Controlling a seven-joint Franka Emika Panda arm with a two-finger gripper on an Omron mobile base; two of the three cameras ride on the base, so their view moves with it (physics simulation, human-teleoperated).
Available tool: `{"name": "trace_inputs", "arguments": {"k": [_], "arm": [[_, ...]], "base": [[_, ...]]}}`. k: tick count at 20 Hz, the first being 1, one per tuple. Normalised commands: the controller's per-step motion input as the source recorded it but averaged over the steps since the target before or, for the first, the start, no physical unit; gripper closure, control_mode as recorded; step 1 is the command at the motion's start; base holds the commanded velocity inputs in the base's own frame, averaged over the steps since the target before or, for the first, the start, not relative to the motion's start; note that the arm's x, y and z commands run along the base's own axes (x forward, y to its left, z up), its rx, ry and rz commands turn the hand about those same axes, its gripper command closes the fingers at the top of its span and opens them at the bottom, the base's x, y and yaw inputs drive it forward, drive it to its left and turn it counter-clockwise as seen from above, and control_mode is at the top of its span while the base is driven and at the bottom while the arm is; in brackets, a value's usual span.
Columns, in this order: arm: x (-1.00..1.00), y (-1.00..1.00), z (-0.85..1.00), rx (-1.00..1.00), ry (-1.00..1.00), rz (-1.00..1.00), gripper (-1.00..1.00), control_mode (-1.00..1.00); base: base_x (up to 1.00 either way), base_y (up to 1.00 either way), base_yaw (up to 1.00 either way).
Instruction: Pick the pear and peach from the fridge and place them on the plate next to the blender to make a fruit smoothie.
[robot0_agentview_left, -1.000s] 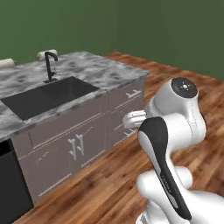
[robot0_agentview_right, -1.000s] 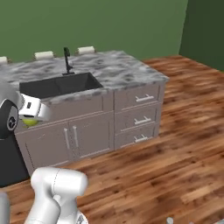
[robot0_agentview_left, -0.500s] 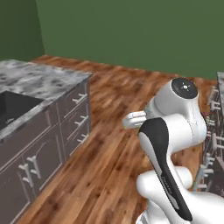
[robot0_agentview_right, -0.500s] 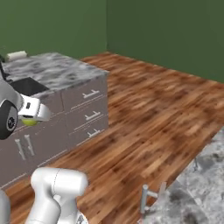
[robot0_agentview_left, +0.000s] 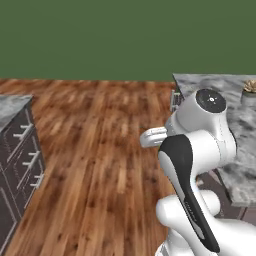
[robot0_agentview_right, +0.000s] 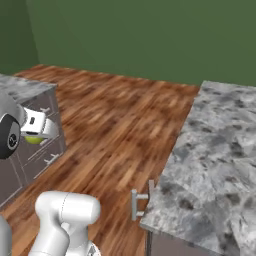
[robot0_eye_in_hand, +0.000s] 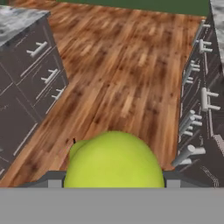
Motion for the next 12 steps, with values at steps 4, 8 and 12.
{"name": "trace_inputs", "arguments": {"k": [4, 8, 12], "arm": [[0.0, 0.0, 0.0, 0.0, 0.0, 0.0, 1.0, 1.0], [0.0, 0.0, 0.0, 0.0, 0.0, 0.0, 1.0, 1.0], [0.0, 0.0, 0.0, 0.0, 0.0, 0.0, 1.0, 1.0]], "base": [[0.26, 0.04, -0.61], [0.23, 0.12, -0.6], [0.27, 0.15, -0.59]]}}
